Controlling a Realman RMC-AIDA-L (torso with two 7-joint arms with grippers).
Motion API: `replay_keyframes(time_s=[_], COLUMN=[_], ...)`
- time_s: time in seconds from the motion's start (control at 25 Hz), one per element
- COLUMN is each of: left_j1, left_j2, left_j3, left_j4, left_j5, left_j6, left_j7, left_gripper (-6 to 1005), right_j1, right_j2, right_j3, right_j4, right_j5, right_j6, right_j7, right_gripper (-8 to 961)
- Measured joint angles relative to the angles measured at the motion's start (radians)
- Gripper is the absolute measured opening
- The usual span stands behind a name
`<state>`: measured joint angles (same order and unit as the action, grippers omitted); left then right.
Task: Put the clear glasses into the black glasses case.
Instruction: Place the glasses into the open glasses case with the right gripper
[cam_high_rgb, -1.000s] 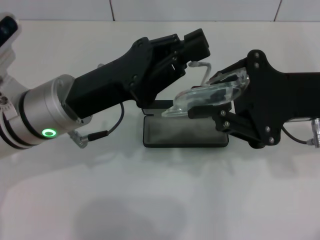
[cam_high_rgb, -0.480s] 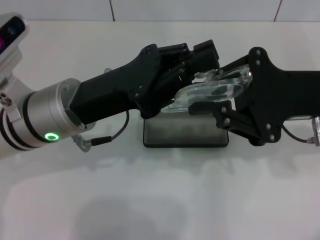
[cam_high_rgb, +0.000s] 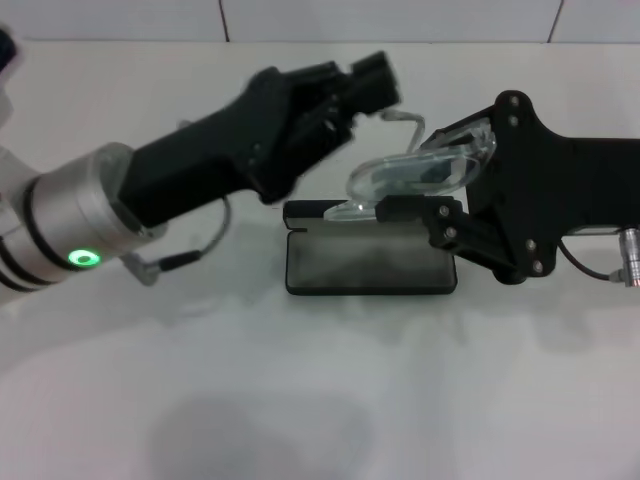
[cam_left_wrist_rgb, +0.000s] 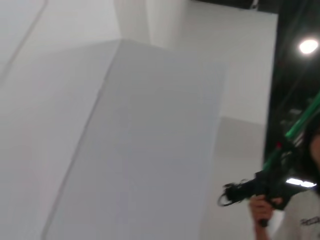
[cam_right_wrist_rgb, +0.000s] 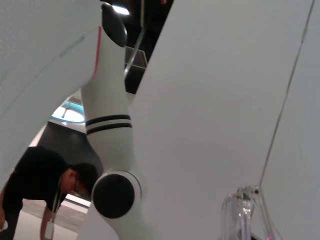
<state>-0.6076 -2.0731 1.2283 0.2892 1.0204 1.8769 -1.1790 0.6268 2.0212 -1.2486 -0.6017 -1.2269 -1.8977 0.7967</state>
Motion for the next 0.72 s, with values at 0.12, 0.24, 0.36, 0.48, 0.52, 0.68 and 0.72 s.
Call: replay_keyframes(time_s=[0.12,0.24,0.36,0.48,0.52,0.68,0.72], left_j1=[0.027,0.062,0.1,0.158,0.186,0.27,0.284], left_j2=[0.037,0.109,0.192,0.238,0.244,0.238,0.232], left_j3=[-0.009,-0.054,-0.102,-0.141,-0.156,-0.243,-0.265], left_j4=[0.033,0.062,0.069,0.112,0.141,0.23,0.241], left_j5=[0.003,0.032,0.053,0.061,0.064,0.08,0.084], left_j6=[-0.04,-0.093,-0.113,-0.119,-0.121,-0.123,-0.123], left_j7=[0.001,-0.006,-0.017,-0.026,-0.029,-0.064,-0.073], left_gripper=[113,113,113,113,113,114,114], right_j1=[0.0,0.002,-0.017,-0.029,-0.022,0.064,0.1], right_j2=[-0.003,-0.009,-0.01,-0.008,-0.007,-0.008,-0.009], right_j3=[-0.006,-0.007,-0.004,-0.017,-0.025,-0.057,-0.059], right_j4=[-0.005,-0.078,-0.281,-0.531,-0.615,-0.808,-0.828], right_j5=[-0.014,-0.099,-0.264,-0.486,-0.572,-0.857,-0.912], right_j6=[0.044,0.098,0.161,0.209,0.214,0.177,0.147], right_j7=[0.052,0.189,0.412,0.691,0.796,1.169,1.234], right_gripper=[143,144,145,145,146,146,147])
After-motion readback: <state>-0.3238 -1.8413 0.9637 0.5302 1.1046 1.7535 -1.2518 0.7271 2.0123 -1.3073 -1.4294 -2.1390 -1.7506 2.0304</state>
